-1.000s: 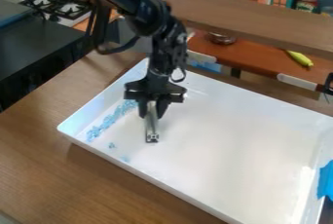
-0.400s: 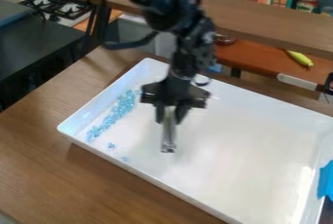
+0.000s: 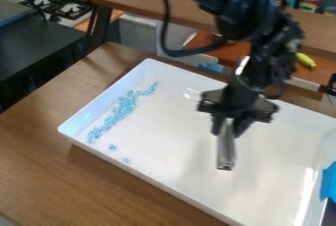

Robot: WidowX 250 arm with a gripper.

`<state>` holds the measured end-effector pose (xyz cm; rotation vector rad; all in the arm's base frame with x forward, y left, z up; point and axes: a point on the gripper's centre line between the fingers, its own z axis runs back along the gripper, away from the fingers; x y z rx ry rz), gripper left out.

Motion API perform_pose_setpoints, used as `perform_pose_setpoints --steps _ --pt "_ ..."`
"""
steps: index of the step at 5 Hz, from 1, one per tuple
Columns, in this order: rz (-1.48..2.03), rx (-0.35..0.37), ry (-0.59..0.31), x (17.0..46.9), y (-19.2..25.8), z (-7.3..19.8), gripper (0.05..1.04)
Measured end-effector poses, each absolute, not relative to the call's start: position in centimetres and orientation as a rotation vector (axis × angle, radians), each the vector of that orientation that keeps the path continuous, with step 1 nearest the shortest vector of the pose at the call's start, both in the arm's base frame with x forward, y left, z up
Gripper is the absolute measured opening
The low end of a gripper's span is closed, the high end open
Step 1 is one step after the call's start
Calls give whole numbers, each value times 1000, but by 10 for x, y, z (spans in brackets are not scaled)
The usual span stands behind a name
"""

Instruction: Sweep into pile

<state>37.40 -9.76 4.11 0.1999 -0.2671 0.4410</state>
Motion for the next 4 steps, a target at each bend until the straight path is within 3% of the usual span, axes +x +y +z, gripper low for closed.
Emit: perform_pose_setpoints --steps 2,3,4 --pt "344 260 -283 383 -156 35 410" --pt "301 269 -226 387 -166 18 715" --pt "245 226 -195 385 -175 8 982"
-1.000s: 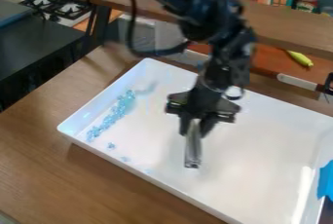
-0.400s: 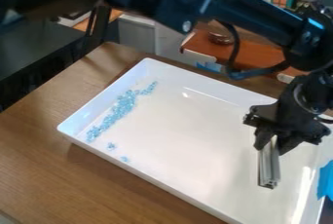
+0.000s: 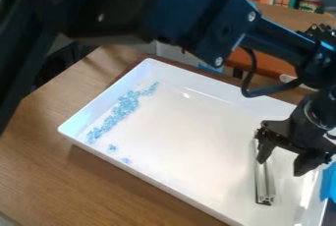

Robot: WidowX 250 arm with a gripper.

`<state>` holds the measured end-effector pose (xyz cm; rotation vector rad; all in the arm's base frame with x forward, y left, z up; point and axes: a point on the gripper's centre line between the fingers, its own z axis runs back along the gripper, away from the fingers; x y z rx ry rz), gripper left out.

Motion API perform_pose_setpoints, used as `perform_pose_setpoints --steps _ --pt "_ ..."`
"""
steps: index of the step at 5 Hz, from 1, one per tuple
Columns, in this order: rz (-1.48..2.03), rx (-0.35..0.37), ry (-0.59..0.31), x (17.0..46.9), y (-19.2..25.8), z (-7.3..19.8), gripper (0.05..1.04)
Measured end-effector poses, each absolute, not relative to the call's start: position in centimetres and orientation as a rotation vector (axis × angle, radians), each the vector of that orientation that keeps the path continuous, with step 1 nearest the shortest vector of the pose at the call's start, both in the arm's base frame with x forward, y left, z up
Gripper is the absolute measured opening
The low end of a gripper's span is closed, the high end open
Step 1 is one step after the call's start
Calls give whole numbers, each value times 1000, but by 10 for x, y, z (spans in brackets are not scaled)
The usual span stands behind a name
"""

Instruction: Sweep into pile

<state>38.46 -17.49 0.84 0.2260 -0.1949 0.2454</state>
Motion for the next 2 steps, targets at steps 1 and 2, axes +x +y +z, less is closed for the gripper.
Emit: perform_pose_setpoints --steps 1,2 --pt "140 139 -148 384 -182 6 1007" --pt "85 -1 -141 382 -169 55 1001"
